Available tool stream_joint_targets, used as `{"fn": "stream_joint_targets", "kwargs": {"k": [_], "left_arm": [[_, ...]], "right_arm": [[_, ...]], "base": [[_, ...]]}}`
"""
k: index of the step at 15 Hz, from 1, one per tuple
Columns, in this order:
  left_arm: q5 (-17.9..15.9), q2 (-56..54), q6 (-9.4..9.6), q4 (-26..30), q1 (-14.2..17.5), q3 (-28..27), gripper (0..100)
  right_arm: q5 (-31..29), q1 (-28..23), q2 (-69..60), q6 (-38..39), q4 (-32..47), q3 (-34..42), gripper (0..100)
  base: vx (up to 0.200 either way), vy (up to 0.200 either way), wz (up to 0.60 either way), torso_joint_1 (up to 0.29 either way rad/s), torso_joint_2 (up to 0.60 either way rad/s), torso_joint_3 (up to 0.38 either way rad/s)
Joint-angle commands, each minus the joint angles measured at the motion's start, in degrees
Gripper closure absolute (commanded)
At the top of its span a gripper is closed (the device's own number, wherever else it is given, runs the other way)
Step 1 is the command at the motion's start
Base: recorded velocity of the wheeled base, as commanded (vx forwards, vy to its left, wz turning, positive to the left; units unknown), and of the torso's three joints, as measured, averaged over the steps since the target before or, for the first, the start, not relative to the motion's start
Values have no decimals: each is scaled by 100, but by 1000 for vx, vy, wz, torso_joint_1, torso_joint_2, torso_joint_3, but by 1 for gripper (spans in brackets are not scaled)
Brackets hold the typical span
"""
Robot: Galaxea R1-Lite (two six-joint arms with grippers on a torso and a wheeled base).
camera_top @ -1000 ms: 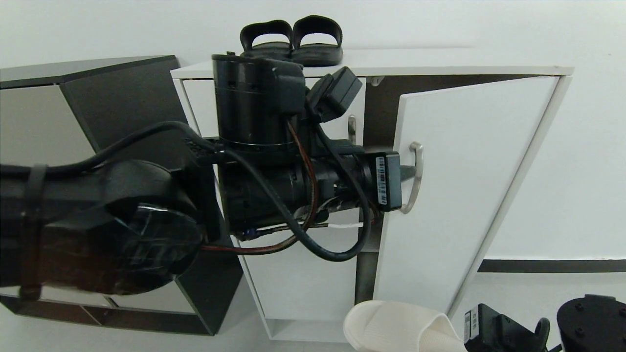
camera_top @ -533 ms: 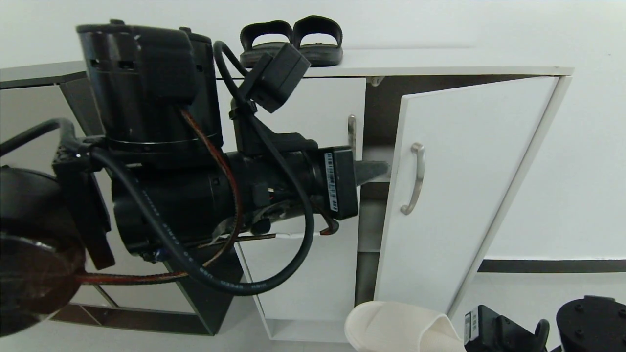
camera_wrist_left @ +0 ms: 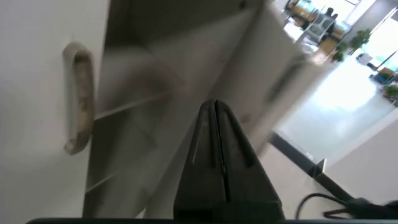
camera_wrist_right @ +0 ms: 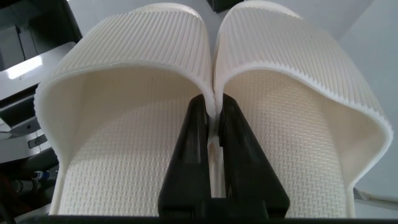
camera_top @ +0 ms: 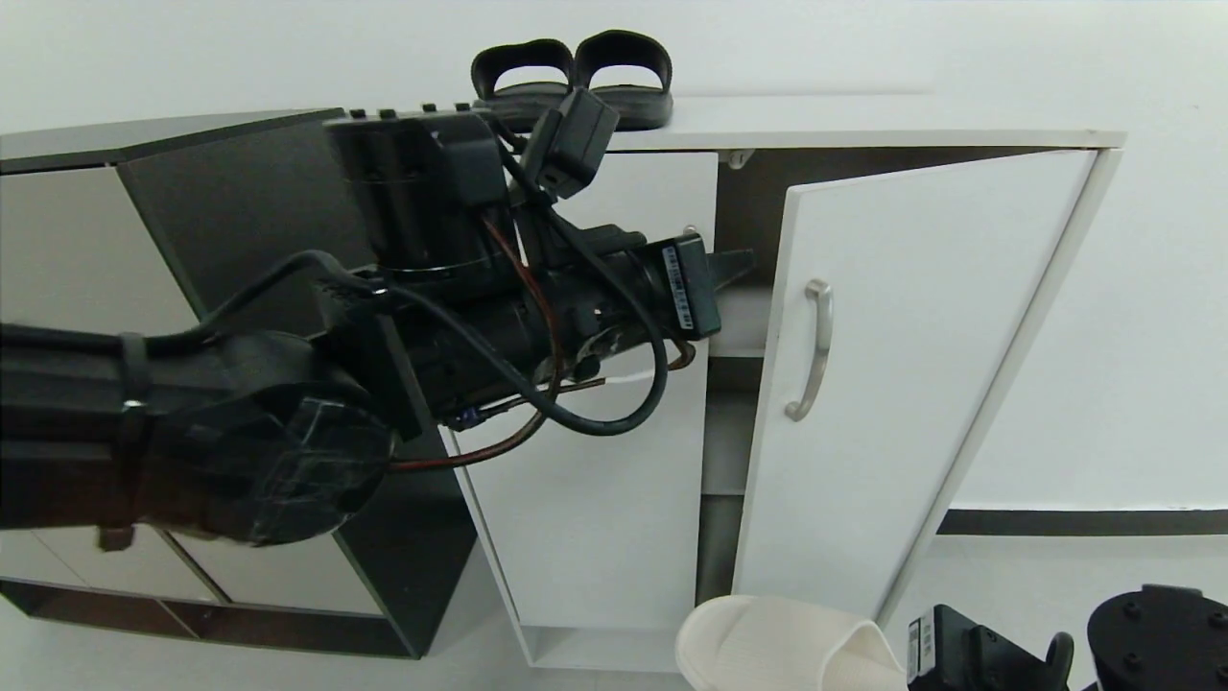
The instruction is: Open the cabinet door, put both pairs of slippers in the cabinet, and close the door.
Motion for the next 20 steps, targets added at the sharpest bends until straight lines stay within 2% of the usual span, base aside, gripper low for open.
{"fn": "stream_joint_targets", "kwargs": {"k": [1, 5, 8, 11, 15, 16, 18, 20], "left_arm": [[-160, 435, -3, 76, 189, -251, 100], [-423, 628, -12, 489, 277, -682, 100], [-415, 919, -21, 683, 277, -1139, 100], [-415, 1006, -21, 946, 260, -1262, 100], [-423, 743, -3, 929, -320, -875, 100], [-423, 716, -3, 920, -733, -796, 100], [-441, 795, 6, 779, -1173, -822, 100], [-450, 892, 6, 358, -1278, -796, 100]], "right_arm": [[1, 9, 17, -2, -2, -1, 100], [1, 70, 43, 16, -2, -10, 100], [-17, 185, 166, 25, -11, -10, 100], [-78, 317, 157, 42, -2, -1, 100], [-175, 668, 149, 51, 7, 34, 100], [-280, 774, 166, 51, 7, 25, 100], [-377, 826, 184, 86, -2, 25, 100], [-377, 826, 184, 201, -11, -1, 100]], "base": [[0, 0, 0, 0, 0, 0], [0, 0, 0, 0, 0, 0], [0, 0, 0, 0, 0, 0], [-200, 0, 0, -1, -1, 1], [-200, 0, 0, -1, 1, 0], [-200, 0, 0, 7, 7, 2], [-200, 0, 0, 0, 2, 5], [-200, 0, 0, 0, 2, 0]]}}
